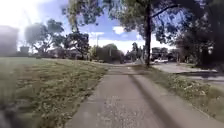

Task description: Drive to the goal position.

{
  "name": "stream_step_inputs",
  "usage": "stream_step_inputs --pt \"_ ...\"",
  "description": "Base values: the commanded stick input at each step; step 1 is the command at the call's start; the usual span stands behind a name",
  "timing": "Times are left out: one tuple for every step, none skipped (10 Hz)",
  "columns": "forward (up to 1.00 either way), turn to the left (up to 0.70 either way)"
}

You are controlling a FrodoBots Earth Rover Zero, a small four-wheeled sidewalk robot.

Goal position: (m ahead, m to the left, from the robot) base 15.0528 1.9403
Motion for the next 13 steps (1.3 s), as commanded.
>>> stream_step_inputs --pt "1.0 0.0" --pt "1.0 0.0" --pt "1.0 0.0" --pt "1.0 -0.02" --pt "1.0 -0.03" --pt "1.0 -0.02" --pt "1.0 0.0" --pt "1.0 0.0" --pt "1.0 0.0" --pt "1.0 0.0" --pt "1.0 0.0" --pt "1.0 0.0" --pt "1.0 0.0"
